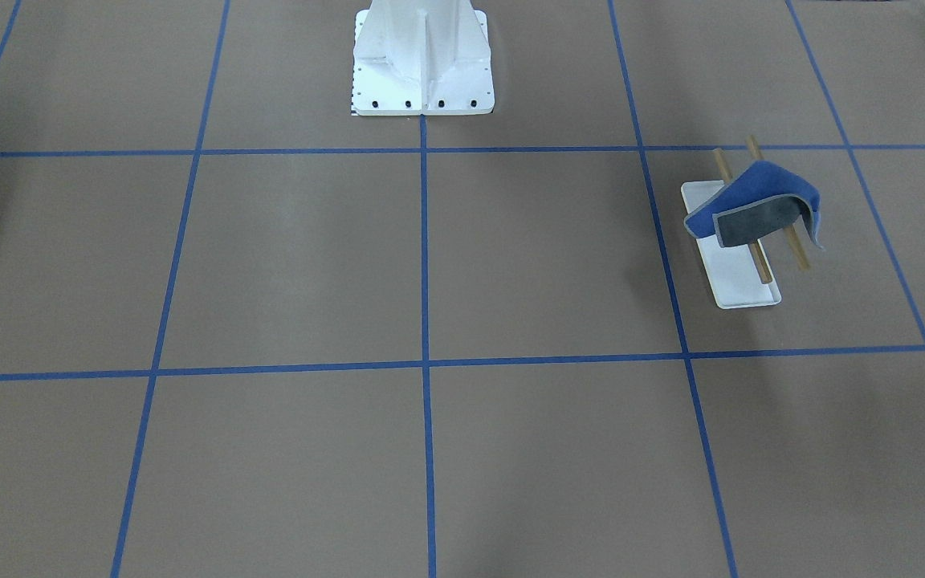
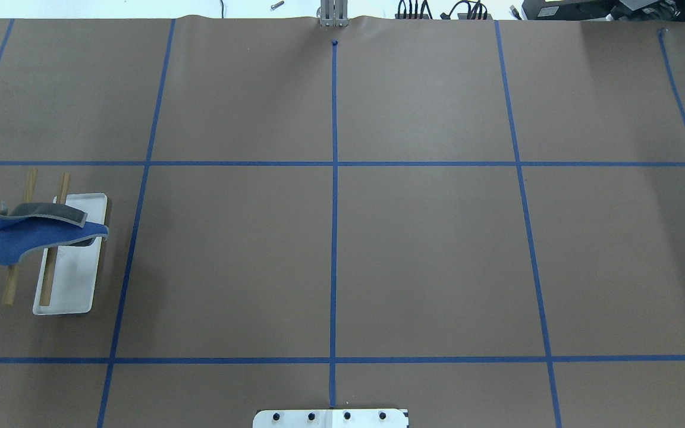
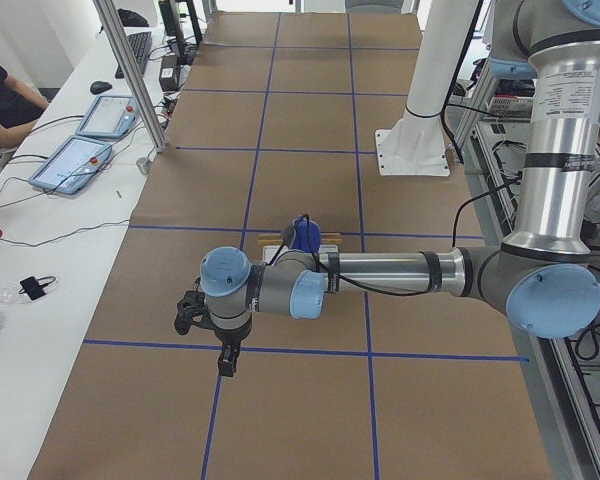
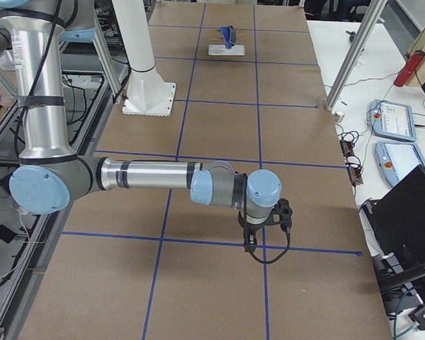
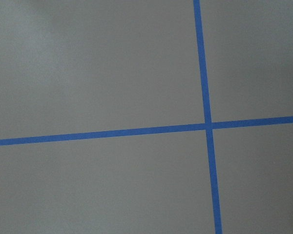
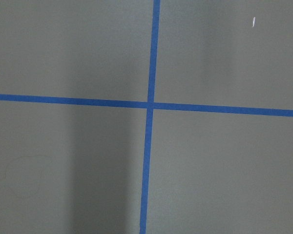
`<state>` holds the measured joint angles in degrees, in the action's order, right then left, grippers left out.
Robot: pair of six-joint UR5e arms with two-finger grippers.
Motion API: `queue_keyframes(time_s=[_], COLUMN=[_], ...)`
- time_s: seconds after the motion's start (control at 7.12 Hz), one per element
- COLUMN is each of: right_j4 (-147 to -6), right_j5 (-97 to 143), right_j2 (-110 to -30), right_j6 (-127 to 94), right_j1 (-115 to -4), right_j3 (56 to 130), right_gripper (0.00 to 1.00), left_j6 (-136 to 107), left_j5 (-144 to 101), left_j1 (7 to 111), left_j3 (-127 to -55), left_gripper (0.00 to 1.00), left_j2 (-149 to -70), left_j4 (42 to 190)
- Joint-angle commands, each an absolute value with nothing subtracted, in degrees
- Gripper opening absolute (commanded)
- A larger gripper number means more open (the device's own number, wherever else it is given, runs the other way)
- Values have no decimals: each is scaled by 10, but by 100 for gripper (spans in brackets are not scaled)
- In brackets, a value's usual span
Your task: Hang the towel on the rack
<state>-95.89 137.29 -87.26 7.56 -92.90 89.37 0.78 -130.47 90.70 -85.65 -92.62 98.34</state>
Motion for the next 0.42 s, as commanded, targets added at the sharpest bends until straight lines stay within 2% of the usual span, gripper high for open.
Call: queue_keyframes(time_s=[0.0,0.28], right_j4=[-959,-960], right_j5=[1373,1378], right_j2=[-873,-871], right_j6=[76,76], right_j1=[-929,-931], right_j3=[894,902], right_gripper=[100,100], left_j6=[7,8], left_j5=[-1299,-1299], left_j1=[906,906], left_j3=[-857,-857], left_gripper=[98,98], left_j2=[-928,-928], left_j4=[983,983])
